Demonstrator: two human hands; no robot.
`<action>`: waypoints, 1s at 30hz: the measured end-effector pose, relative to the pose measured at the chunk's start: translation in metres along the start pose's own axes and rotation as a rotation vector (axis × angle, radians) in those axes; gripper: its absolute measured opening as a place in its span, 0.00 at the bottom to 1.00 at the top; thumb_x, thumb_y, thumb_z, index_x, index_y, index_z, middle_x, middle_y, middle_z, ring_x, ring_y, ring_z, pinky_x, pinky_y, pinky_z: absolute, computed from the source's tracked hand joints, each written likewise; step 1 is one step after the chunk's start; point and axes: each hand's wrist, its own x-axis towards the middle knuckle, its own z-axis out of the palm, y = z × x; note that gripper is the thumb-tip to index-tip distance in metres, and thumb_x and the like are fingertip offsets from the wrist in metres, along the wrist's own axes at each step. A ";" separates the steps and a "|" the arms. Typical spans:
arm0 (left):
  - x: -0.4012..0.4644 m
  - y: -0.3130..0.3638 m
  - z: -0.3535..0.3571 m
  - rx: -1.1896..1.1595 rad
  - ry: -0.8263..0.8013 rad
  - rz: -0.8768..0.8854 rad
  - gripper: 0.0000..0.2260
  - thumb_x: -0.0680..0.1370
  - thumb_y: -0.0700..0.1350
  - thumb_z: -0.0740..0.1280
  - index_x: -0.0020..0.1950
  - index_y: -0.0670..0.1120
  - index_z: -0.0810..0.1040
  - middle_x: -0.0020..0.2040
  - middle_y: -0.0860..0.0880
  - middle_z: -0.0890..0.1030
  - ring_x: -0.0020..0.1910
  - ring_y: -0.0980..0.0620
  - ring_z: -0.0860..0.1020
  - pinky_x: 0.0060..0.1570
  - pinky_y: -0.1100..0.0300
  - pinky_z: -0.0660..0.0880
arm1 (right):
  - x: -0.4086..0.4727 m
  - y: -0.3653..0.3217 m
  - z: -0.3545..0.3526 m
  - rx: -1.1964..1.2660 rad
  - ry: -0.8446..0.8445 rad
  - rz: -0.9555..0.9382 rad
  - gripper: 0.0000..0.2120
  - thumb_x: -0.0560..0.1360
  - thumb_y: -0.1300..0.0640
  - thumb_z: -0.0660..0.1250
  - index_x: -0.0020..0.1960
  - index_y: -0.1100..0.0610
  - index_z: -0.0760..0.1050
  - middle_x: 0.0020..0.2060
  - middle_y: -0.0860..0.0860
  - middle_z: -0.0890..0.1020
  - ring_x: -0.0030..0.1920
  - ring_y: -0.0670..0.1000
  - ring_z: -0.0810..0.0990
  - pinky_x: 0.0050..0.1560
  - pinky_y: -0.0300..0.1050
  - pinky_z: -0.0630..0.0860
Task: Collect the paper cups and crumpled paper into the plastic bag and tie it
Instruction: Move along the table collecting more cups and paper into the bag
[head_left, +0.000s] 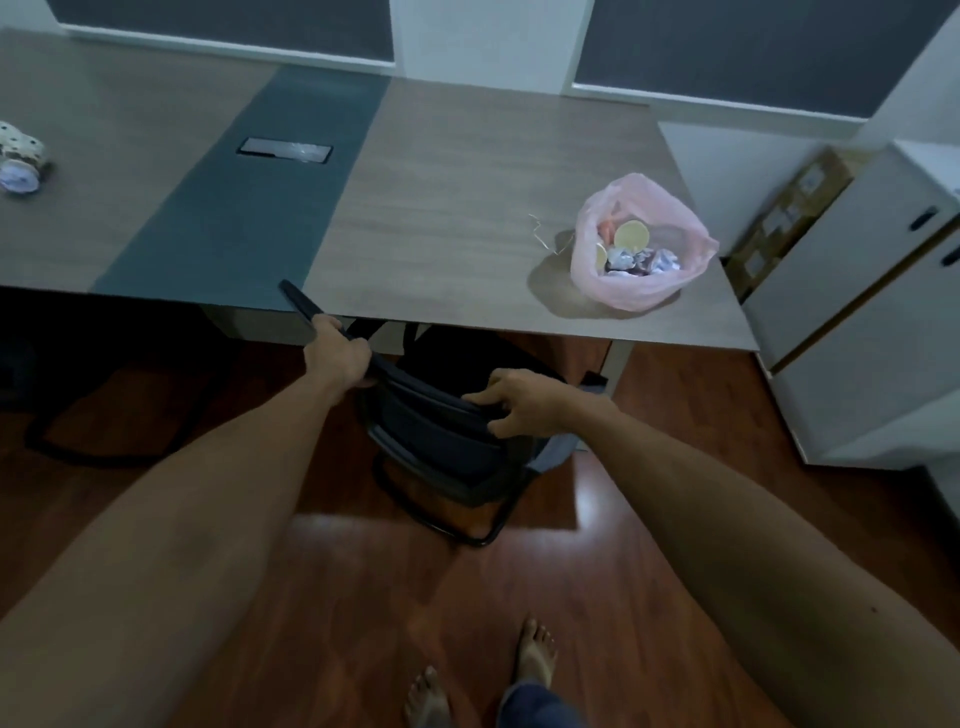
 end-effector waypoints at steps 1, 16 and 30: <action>-0.002 0.003 0.008 -0.010 -0.007 -0.007 0.14 0.81 0.40 0.64 0.63 0.49 0.64 0.57 0.43 0.70 0.47 0.44 0.76 0.25 0.57 0.80 | -0.006 0.011 -0.004 -0.034 0.012 0.018 0.26 0.78 0.49 0.67 0.76 0.43 0.69 0.54 0.48 0.70 0.54 0.52 0.72 0.57 0.54 0.74; -0.015 0.050 0.124 -0.200 -0.160 -0.142 0.17 0.77 0.44 0.72 0.61 0.47 0.68 0.60 0.44 0.71 0.37 0.47 0.81 0.38 0.50 0.85 | -0.053 0.131 -0.049 -0.509 0.248 0.319 0.06 0.75 0.61 0.67 0.49 0.54 0.81 0.45 0.53 0.83 0.48 0.57 0.81 0.45 0.47 0.72; -0.003 0.086 0.185 -0.245 -0.121 -0.202 0.24 0.77 0.41 0.72 0.69 0.44 0.65 0.58 0.45 0.73 0.37 0.48 0.80 0.38 0.51 0.85 | -0.040 0.186 -0.069 -0.443 0.270 0.484 0.08 0.74 0.66 0.71 0.52 0.59 0.81 0.48 0.56 0.83 0.49 0.59 0.82 0.49 0.52 0.78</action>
